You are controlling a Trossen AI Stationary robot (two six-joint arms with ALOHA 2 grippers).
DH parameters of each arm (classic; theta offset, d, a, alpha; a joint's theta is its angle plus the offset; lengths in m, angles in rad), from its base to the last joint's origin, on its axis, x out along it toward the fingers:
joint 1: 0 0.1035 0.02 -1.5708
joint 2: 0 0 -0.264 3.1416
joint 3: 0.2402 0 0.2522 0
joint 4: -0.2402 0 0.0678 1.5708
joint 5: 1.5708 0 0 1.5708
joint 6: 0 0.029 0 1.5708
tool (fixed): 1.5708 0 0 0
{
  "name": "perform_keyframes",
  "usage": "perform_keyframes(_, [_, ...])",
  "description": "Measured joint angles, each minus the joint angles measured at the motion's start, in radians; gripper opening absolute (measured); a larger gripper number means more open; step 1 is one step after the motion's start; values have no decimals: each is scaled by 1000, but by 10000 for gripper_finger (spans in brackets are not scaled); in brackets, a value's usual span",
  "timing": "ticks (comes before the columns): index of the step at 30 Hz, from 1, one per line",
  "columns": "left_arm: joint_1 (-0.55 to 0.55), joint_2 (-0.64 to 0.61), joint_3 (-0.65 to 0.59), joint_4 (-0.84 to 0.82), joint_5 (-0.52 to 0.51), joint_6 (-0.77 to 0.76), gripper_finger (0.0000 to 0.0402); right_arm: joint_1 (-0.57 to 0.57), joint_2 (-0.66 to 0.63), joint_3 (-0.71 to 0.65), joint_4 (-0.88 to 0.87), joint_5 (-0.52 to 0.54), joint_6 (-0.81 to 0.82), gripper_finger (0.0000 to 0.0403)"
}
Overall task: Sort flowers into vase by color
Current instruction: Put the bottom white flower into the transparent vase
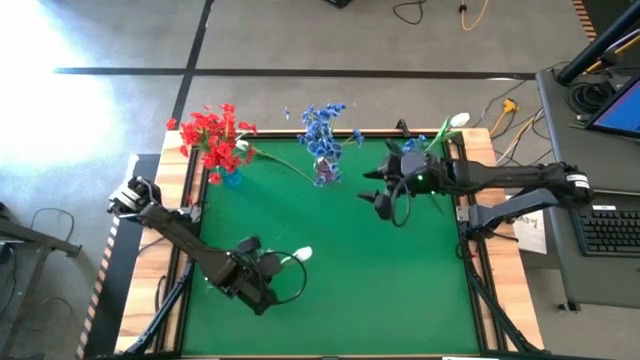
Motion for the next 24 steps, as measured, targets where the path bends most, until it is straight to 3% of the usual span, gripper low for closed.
perform_keyframes(6, [29,-10,11,42,-164,285,0,111,-11,-3,47,29,-44,304])
perform_keyframes(11, [73,-53,-3,205,-252,555,0,196,-11,-11,48,119,-62,304])
perform_keyframes(14, [95,-87,-40,338,-363,695,0,241,-11,-13,51,158,-65,304])
perform_keyframes(17, [113,-140,-96,563,-387,830,0,278,-11,-13,61,167,-67,304])
perform_keyframes(24, [141,-228,-356,1394,-197,1157,0,363,-16,-31,163,184,-140,304])
